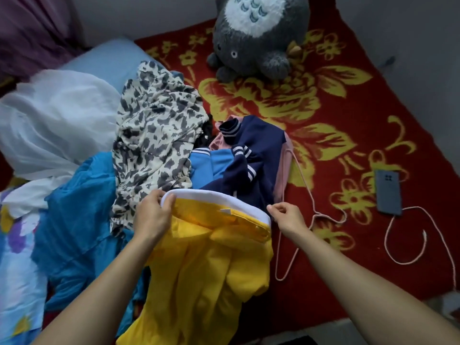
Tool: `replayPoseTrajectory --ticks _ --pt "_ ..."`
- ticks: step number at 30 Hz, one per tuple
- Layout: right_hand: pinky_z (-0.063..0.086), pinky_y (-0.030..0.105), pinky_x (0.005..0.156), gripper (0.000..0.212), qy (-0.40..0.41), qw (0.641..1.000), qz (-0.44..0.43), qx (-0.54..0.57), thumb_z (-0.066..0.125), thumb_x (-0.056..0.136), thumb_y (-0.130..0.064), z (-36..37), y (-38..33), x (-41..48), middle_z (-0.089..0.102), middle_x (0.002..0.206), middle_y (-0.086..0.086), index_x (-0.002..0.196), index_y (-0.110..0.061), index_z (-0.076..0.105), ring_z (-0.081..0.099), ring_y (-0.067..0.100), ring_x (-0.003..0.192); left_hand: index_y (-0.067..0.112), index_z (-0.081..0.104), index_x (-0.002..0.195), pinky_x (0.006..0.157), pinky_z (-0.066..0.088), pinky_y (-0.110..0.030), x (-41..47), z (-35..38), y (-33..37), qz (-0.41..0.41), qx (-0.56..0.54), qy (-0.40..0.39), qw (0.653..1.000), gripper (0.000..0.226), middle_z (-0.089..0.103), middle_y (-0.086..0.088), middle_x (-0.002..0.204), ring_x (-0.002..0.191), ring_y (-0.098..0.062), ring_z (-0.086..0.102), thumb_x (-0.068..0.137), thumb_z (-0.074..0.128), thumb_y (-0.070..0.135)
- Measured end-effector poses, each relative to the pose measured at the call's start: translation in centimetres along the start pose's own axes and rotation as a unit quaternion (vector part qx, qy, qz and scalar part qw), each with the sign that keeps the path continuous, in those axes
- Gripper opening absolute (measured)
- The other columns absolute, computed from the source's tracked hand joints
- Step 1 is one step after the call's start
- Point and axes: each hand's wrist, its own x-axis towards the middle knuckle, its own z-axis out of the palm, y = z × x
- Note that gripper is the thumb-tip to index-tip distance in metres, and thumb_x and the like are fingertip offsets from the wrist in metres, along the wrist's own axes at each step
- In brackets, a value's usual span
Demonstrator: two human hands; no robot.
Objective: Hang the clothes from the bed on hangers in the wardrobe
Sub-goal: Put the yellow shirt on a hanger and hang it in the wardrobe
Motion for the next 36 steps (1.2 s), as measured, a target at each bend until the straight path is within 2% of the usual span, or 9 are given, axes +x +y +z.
replayPoseTrajectory --ticks 2,4,11,13,17,22,26,30,36 --pt "0.047 0.035 0.082 0.027 0.085 0.986 0.138 0.031 0.07 0.085 -0.031 0.1 4.0 1.1 0.069 0.096 0.009 0.101 -0.009 0.069 0.063 0.028 0.094 0.015 0.062 0.104 0.072 0.051 -0.042 0.0 2.2 0.2 0.001 0.048 -0.017 0.999 0.026 0.066 -0.005 0.094 0.087 -0.03 0.061 0.088 0.064 0.035" --pt "0.05 0.037 0.075 0.037 0.134 0.957 0.247 0.073 0.072 0.082 -0.029 -0.6 8.5 1.9 0.07 0.099 0.016 0.107 -0.003 0.068 0.065 0.033 0.088 0.013 0.061 0.114 0.076 0.048 -0.042 0.1 4.0 -0.4 -0.002 0.083 -0.007 0.996 0.034 0.066 -0.011 0.104 0.097 -0.034 0.059 0.087 0.065 0.033" --pt "0.058 0.054 0.073 0.08 0.176 0.883 0.291 0.322 0.074 0.045 -0.07 -1.7 18.7 12.1 0.07 0.093 0.005 0.101 -0.014 0.067 0.069 0.025 0.078 0.009 0.067 0.097 0.065 0.042 -0.037 0.3 7.8 -5.1 -0.014 0.107 0.037 0.994 0.022 0.064 -0.013 0.085 0.077 -0.03 0.055 0.087 0.063 0.029" --pt "0.058 0.037 0.061 0.067 0.186 0.85 0.291 0.396 0.063 0.059 -0.075 -2.1 16.4 13.0 0.063 0.076 0.005 0.089 -0.015 0.062 0.061 0.02 0.059 0.008 0.068 0.093 0.066 0.041 -0.038 -0.1 8.0 -6.2 -0.003 0.116 0.044 0.992 0.022 0.058 -0.012 0.084 0.078 -0.03 0.053 0.087 0.062 0.028" --pt "0.018 0.009 0.034 0.04 0.175 0.867 0.236 0.401 0.035 0.098 -0.04 -3.4 8.3 11.7 0.032 0.058 -0.002 0.077 -0.015 0.057 0.023 0.005 0.027 0.01 0.069 0.085 0.065 0.036 -0.036 -0.4 7.1 -6.2 0.0 0.144 0.078 0.987 0.021 0.046 -0.01 0.085 0.084 -0.033 0.05 0.089 0.061 0.028" --pt "0.013 0.012 0.035 0.04 0.001 0.907 0.059 0.417 0.044 0.099 -0.044 -7.6 -1.3 5.1 0.026 0.043 -0.01 0.074 -0.014 0.052 0.021 0.004 0.031 0.012 0.07 0.077 0.057 0.04 -0.036 0.6 4.7 -4.2 -0.041 0.078 0.069 0.994 0.016 0.063 -0.011 0.07 0.072 -0.034 0.059 0.084 0.066 0.026" --pt "0.015 0.015 0.035 0.041 -0.181 0.962 -0.066 0.194 0.054 0.091 -0.038 -8.7 -6.8 -0.7 0.03 0.045 -0.001 0.064 -0.008 0.058 0.022 0.008 0.035 0.017 0.066 0.085 0.061 0.038 -0.032 1.0 2.0 -2.5 -0.045 0.095 0.107 0.989 0.006 0.064 -0.006 0.083 0.075 -0.025 0.052 0.082 0.067 0.023" --pt "0.024 0.017 0.039 0.045 -0.252 0.958 -0.134 0.021 0.056 0.095 -0.033 -4.7 -9.0 -2.0 0.036 0.046 0.003 0.059 -0.009 0.067 0.029 0.009 0.04 0.013 0.069 0.083 0.063 0.038 -0.032 1.0 0.5 -2.0 0.025 0.078 0.126 0.989 0.004 0.065 -0.008 0.082 0.078 -0.028 0.058 0.08 0.067 0.015" --pt "0.021 0.02 0.038 0.042 -0.351 0.928 -0.121 0.036 0.056 0.095 -0.04 3.4 -11.9 -1.4 0.032 0.048 -0.002 0.073 -0.007 0.071 0.026 0.01 0.043 0.015 0.074 0.084 0.068 0.048 -0.032 -0.4 1.0 -2.8 0.146 -0.042 0.076 0.985 0.014 0.069 -0.001 0.078 0.073 -0.017 0.061 0.078 0.065 0.008"
